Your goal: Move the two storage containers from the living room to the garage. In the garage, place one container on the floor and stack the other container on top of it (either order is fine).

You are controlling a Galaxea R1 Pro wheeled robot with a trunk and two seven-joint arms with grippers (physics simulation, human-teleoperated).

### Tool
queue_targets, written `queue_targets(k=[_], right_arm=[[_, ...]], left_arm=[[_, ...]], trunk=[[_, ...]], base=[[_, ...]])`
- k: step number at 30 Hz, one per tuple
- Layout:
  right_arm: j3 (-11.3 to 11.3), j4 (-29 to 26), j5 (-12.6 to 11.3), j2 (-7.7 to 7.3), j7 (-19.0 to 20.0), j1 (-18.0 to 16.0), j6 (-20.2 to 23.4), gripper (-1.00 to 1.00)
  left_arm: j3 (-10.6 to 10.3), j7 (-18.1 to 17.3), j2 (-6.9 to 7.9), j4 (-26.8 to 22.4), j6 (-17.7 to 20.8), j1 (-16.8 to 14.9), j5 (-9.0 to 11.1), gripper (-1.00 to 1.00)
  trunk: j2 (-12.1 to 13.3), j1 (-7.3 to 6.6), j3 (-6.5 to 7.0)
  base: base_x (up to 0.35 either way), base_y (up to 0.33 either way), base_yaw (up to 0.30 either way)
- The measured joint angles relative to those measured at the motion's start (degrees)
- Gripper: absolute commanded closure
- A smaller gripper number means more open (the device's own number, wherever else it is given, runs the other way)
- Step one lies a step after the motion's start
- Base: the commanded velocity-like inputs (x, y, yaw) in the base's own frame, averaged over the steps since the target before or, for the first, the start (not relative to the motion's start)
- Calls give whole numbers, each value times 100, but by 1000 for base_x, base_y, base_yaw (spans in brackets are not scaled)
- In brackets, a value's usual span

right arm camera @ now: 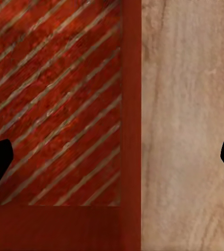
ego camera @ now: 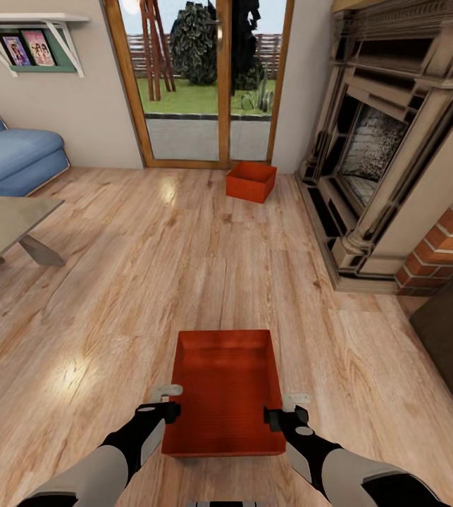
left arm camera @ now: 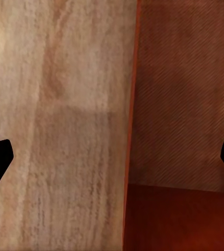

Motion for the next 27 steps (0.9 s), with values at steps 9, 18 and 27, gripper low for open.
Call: queue_targets(k=[9, 18, 27], right_arm=[[-14, -4, -1, 0, 0, 0, -1, -100], [-12, 0, -6, 0, 0, -1, -1, -100], [-10, 0, -6, 0, 0, 1, -1, -100]], left_arm=[[0, 0, 0, -12, 0, 0, 4, -100], [0, 0, 0, -18, 0, 0, 10, -100], [0, 0, 0, -9, 0, 0, 7, -100]], trunk=[[0, 0, 0], [0, 0, 0], [-319, 175, -143]], base=[[0, 0, 0], [0, 0, 0], [0, 0, 0]])
